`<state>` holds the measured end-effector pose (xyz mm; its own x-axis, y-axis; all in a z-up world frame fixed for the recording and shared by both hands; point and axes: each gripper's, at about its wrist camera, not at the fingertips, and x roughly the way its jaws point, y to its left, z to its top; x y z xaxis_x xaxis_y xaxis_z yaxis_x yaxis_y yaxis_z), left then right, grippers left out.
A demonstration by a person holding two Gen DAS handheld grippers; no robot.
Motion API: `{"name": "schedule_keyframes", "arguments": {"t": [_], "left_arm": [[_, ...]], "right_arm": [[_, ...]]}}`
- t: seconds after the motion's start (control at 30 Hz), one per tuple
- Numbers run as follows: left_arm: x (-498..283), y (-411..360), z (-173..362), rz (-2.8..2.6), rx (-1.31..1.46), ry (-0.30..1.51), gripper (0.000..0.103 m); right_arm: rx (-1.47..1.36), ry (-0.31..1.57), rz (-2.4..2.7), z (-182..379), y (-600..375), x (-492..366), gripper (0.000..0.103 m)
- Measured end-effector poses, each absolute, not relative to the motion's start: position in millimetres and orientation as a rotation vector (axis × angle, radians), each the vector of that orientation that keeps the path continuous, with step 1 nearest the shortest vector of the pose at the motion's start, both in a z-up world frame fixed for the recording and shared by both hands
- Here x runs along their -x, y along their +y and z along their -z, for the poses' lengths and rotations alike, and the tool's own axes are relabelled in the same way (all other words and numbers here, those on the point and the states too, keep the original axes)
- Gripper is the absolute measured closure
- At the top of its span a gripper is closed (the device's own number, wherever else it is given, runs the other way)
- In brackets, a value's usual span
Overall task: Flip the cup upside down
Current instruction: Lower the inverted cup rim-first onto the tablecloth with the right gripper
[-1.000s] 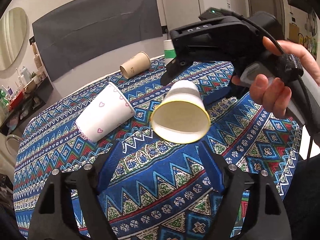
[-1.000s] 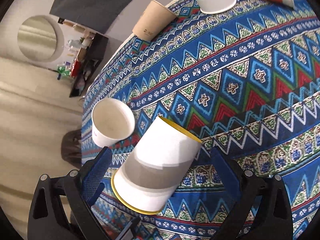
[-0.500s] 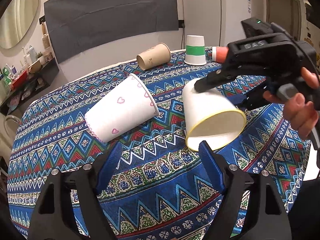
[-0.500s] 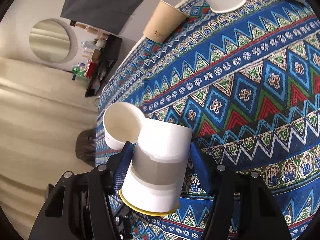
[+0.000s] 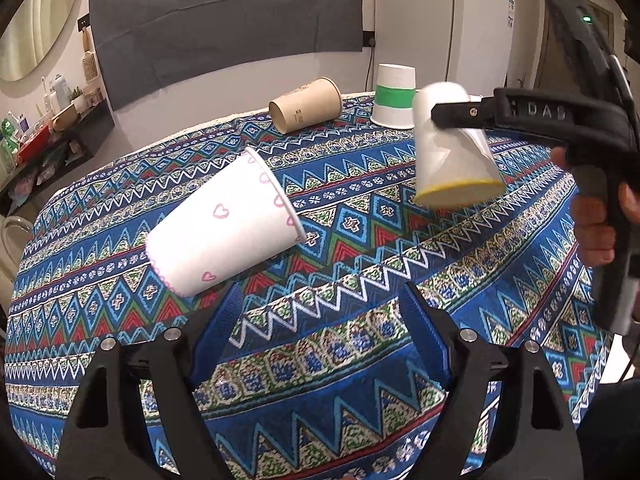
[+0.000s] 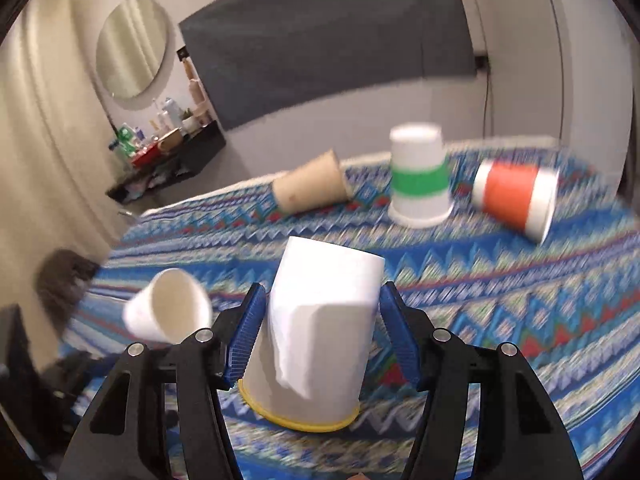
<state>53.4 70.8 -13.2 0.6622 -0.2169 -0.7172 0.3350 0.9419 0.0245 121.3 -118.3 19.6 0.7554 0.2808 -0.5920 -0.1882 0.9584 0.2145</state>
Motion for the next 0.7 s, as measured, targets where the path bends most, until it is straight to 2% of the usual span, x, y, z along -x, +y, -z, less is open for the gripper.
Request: {"name": "schedule_keyframes", "arguments": {"t": [0.13,0.7], "left_arm": [[-60.0,62.5,13.8,0.313,-0.149,0.8,0.023],[-75.0,32.0,20.5,0.296,-0.169,0.802,0.023]], "right_arm": [[0.01,0.576,-0.184,-21.6,-118.2,-119.6,0.048],[0.395,0.497,-0.202,-2.2,-105.5,-82.1,0.047]]}}
